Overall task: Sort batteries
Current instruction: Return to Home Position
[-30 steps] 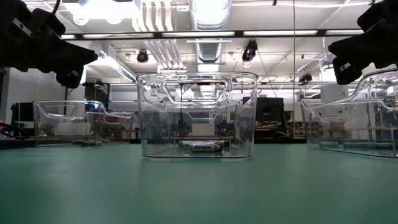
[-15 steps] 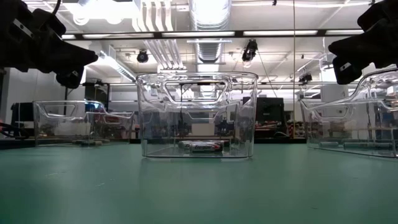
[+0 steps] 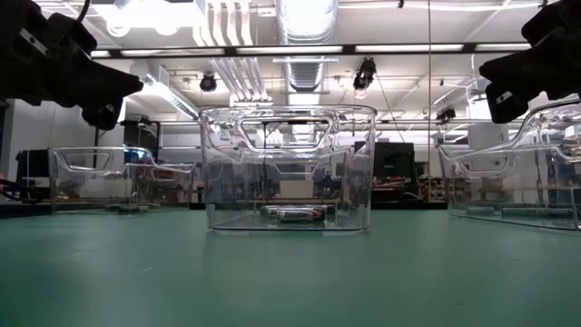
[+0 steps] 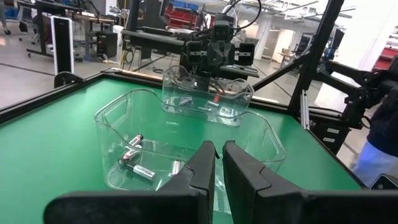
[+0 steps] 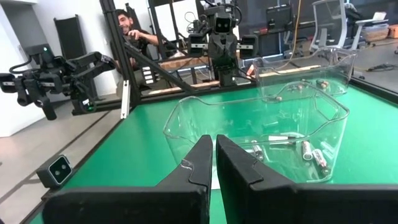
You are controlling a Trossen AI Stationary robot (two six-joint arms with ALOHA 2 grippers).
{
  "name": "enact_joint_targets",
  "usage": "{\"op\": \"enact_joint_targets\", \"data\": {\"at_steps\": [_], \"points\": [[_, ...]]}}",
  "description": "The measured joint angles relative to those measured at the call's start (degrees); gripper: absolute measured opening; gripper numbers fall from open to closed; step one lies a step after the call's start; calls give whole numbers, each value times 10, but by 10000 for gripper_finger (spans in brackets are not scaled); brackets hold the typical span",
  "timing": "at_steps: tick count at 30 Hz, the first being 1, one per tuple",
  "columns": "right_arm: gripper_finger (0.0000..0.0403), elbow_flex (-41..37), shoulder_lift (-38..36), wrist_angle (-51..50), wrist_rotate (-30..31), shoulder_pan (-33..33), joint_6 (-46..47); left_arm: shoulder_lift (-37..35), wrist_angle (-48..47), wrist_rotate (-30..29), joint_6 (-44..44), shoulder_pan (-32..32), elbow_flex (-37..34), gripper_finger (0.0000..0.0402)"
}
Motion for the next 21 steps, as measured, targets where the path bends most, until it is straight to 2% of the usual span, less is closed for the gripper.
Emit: {"op": "enact_joint_targets", "data": {"at_steps": [21], "points": [[13,4,0,-2,2,0,0,2,0,0,0,0,0,13]]}}
